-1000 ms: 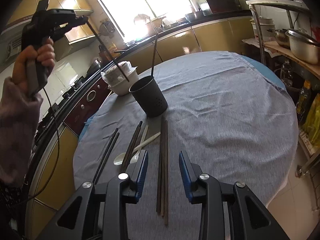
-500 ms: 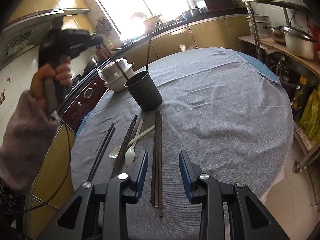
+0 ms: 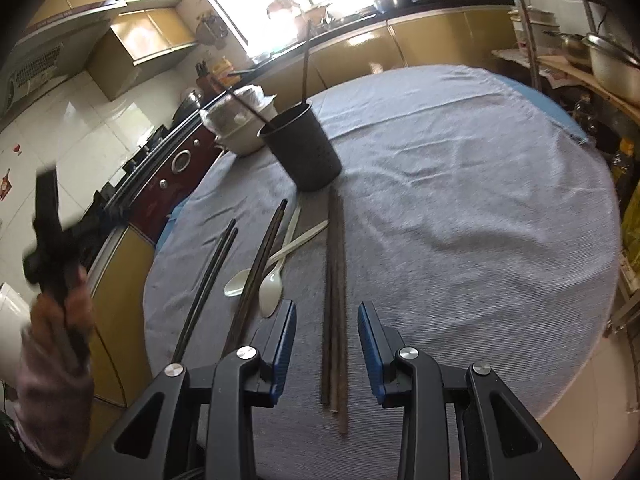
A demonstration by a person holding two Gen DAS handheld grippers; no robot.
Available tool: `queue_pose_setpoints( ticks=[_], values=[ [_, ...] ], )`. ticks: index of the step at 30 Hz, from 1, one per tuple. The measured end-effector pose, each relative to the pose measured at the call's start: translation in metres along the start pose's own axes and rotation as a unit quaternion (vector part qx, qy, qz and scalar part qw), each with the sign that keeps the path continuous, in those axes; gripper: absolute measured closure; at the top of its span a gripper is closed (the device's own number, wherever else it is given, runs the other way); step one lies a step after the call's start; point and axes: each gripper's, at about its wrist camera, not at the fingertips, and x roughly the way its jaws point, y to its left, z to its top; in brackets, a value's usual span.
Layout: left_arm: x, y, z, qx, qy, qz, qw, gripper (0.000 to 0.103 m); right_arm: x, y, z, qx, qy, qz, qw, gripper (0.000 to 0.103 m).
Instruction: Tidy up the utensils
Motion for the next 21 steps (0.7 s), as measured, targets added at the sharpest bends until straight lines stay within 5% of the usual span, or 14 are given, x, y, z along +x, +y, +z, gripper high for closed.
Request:
queue_pose_setpoints(
  ticks=[8,21],
  values=[
    [0.015,0.01,-0.07,-0.03,0.062,-0.016,0.9975,0.059,0.023,0.026,-0.007,-0.021,0.033,0.014,0.999,0.069],
    [0.008,-0.032,-0.079,0.011,0.066,-0.072,0.9952,0.059,0.035,0.019,-0.008,-0.009,0.053,-0.021,0.998,0.07]
  ],
)
